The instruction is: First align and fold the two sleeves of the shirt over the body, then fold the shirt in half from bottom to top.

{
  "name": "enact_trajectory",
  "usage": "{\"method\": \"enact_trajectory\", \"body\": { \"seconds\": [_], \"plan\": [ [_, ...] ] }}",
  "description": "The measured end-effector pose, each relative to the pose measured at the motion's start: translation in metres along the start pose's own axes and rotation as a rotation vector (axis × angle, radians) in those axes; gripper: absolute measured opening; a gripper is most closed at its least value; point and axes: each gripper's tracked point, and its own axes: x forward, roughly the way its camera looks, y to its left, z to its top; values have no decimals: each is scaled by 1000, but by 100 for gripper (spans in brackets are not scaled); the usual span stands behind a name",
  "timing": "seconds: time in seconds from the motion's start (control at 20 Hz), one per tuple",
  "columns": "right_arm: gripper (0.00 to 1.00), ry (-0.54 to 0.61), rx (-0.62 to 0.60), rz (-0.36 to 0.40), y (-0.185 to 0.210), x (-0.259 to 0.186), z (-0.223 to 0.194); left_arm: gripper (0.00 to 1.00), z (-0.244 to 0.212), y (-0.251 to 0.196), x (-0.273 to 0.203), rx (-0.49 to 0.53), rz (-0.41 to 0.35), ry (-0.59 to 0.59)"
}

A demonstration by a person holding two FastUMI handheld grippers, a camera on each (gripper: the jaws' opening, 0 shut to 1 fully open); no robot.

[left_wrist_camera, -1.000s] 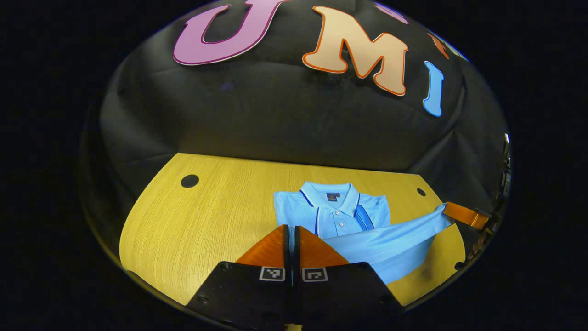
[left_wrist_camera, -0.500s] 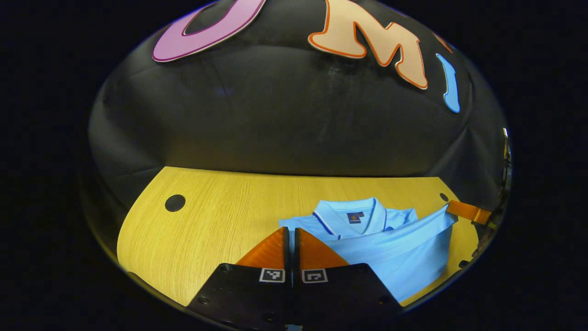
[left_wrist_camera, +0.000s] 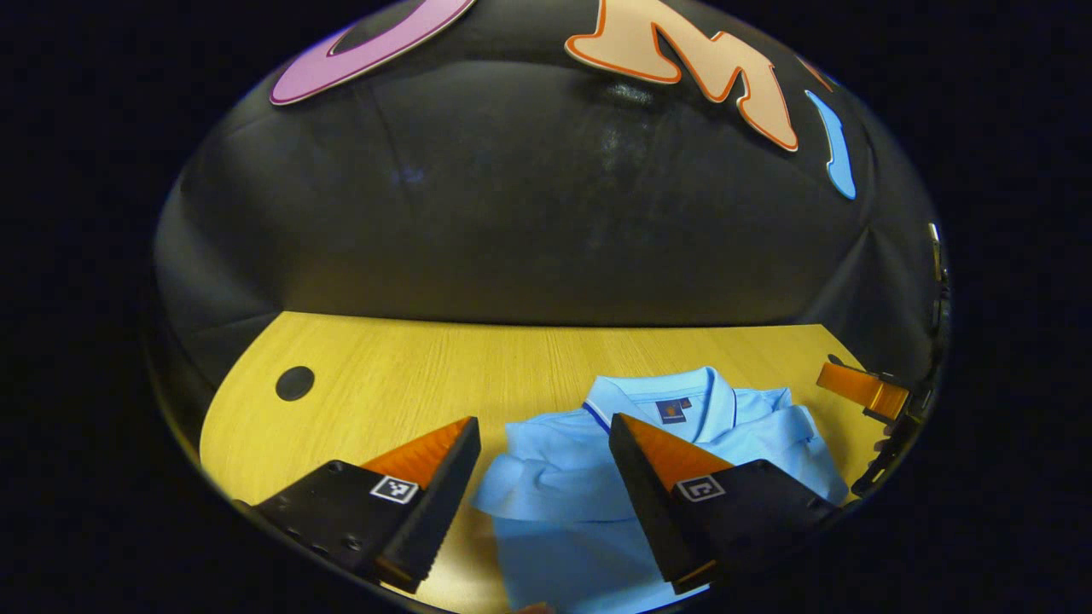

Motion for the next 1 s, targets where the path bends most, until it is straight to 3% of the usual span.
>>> {"method": "enact_trajectory", "body": {
  "seconds": [0.5,1.0],
  "plan": [
    [97,-215,-110,50,15,-156,63,96,62,-17,-169,34,73,-266],
    [97,-386,-120,125,14,-309,84,95,75,-29,-323,60,140,-449]
  ]
}}
